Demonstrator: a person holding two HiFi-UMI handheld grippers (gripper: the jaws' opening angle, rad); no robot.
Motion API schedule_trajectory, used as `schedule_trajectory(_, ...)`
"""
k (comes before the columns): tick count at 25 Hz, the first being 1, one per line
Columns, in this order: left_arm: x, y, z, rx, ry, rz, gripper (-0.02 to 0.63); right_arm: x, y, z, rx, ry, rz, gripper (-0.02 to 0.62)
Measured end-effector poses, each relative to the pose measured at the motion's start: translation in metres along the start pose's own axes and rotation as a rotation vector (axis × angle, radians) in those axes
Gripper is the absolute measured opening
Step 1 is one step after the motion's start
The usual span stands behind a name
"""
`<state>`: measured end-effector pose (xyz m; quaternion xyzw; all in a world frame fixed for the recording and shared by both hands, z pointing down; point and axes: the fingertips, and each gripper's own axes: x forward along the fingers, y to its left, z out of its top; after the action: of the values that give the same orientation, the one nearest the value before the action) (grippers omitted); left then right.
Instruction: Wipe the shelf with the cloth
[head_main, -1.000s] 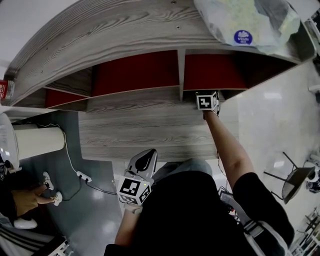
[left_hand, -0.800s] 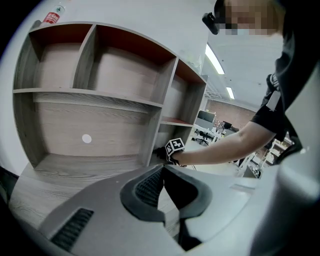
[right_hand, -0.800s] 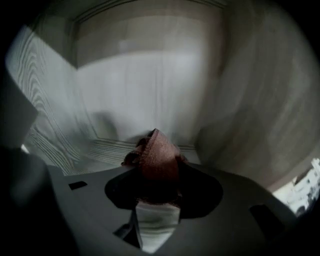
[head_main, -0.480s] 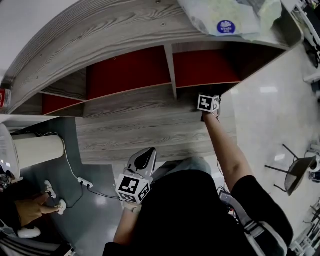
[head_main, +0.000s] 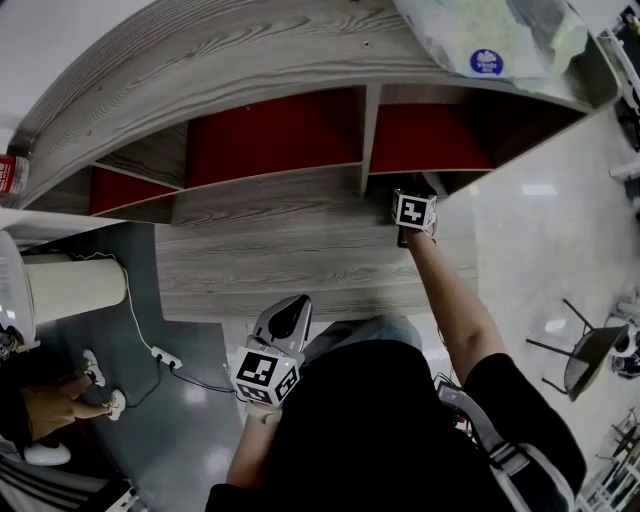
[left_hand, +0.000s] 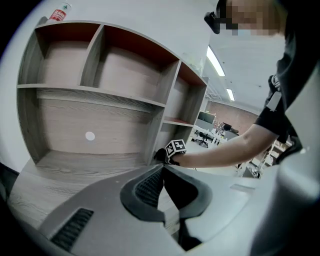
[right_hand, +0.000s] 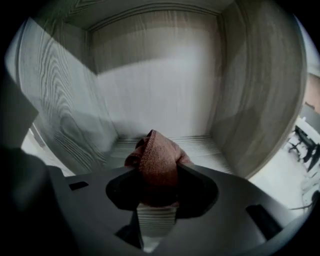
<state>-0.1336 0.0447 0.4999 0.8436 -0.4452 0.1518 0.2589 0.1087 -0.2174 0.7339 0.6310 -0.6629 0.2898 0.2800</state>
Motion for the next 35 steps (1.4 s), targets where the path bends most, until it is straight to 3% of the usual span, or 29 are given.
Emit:
schedule_trajectory(3,-0.004,0.005,-0.001,-0.011,-0.005,0.013,0.008,0.002,0.027,0.007,0.018,-0.014,0.089,0.128)
schedule_trajectory(7,-0.008,0.01,-0.004,-0.021,-0.01,0.027,0.008,0.006,0.055,0.009,0.121,0.014,0.211,0.111)
schedule_trajectory(15,-0.012,0.014,-0.005,-0.031,-0.016,0.038,0.008,-0.002,0.099,0.014,0.422,0.058,0.534,0.095)
schedule_trajectory(23,-0.012,0.013,-0.006,-0.028,-0.014,0.032,0.008,-0.023,0.108,0.024,0.733,0.02,0.733,0.089)
schedule_trajectory(32,-0.003,0.004,-0.003,-0.013,-0.01,0.0,0.008,-0.083,0.109,0.065,0.79,-0.131,0.864,0.089)
schedule_trajectory(35,0.0,0.001,-0.003,-0.009,-0.007,-0.005,0.008,-0.109,0.112,0.087,0.793,-0.214,0.951,0.087)
